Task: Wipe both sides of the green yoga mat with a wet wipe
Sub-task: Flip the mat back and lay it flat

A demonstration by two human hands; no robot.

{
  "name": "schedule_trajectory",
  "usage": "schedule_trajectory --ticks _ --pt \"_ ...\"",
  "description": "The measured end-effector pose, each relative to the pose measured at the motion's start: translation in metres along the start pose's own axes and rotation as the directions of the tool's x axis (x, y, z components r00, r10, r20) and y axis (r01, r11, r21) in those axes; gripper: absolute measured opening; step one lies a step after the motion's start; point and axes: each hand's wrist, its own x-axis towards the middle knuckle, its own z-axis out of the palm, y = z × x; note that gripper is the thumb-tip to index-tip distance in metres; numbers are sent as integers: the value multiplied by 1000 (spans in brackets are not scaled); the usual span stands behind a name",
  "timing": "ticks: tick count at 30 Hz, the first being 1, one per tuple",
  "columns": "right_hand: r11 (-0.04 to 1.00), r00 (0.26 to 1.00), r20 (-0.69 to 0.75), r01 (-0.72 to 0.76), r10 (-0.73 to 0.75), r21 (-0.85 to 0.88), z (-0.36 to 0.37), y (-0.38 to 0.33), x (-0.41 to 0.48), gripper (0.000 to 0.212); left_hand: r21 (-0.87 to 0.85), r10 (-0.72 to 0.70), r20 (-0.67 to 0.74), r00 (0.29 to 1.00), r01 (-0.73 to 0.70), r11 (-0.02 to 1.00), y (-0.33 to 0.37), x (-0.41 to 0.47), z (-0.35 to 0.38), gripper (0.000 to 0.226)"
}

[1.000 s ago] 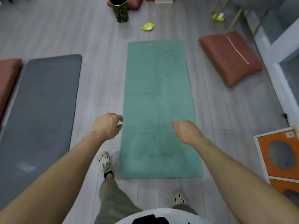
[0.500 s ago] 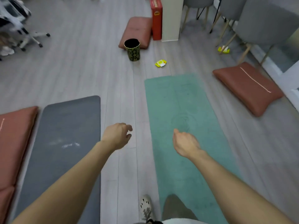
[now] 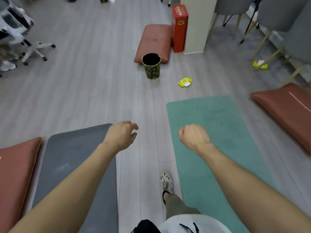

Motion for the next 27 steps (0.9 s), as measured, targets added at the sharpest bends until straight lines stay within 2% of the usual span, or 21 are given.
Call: schedule_trajectory --ticks 3,7,11,15,19,23,27 --pt "998 998 -14 55 -56 -16 -38 -39 96 46 17 -16 25 1000 16 1000 -51 83 -36 30" --pt "991 992 -8 126 -126 -43 -86 -84 215 37 26 -48 -13 999 48 999 -117 177 -83 31" --pt "983 987 -6 160 -161 -90 -106 -123 340 36 64 -32 -2 999 32 997 -191 294 -104 33" --pt "996 997 -32 72 -73 -44 -104 -146 463 37 93 23 43 999 -27 995 -257 431 -117 34" --pt "999 998 -50 -36 37 25 -107 -159 571 28 105 117 87 989 -126 986 -302 555 -138 34" --pt "992 995 8 -95 95 78 -123 -176 663 24 95 181 118 976 -192 977 -333 645 -172 34" --pt "989 994 -19 -108 111 100 -130 -187 764 22 98 232 122 965 -244 965 -365 737 -194 33"
